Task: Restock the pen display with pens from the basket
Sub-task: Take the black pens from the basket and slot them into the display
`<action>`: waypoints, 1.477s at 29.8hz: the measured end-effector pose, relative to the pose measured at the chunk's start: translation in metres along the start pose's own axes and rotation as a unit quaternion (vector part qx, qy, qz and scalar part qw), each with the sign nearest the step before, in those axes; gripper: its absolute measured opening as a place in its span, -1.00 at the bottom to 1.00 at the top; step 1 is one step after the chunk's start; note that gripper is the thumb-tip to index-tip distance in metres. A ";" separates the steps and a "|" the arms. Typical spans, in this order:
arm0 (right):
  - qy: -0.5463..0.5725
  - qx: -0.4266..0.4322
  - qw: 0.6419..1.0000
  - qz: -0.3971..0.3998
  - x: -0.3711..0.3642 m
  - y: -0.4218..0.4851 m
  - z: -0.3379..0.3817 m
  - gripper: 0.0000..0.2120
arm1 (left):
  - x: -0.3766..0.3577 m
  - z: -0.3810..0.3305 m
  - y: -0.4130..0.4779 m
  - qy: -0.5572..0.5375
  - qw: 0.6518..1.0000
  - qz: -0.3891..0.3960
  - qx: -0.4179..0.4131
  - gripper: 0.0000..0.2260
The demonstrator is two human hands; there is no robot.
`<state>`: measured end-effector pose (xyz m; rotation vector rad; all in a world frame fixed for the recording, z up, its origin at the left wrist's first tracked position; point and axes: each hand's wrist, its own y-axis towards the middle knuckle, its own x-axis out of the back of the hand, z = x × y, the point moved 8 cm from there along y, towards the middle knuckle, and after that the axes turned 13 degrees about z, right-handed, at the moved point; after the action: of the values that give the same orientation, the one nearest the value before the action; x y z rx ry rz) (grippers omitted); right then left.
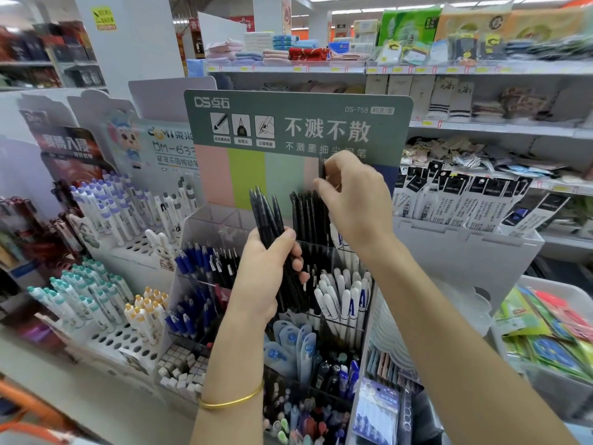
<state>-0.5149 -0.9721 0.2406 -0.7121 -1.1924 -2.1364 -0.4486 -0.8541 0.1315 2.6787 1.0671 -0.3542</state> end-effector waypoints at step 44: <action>-0.186 -0.027 0.970 0.157 -0.030 0.007 -0.007 -0.79 | -0.007 -0.004 -0.001 -0.021 1.000 0.008 -0.003 -0.90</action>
<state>-0.4912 -0.9745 0.2205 -1.2789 -1.1156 -1.8253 -0.4533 -0.8568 0.1368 2.6610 1.0326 -0.4037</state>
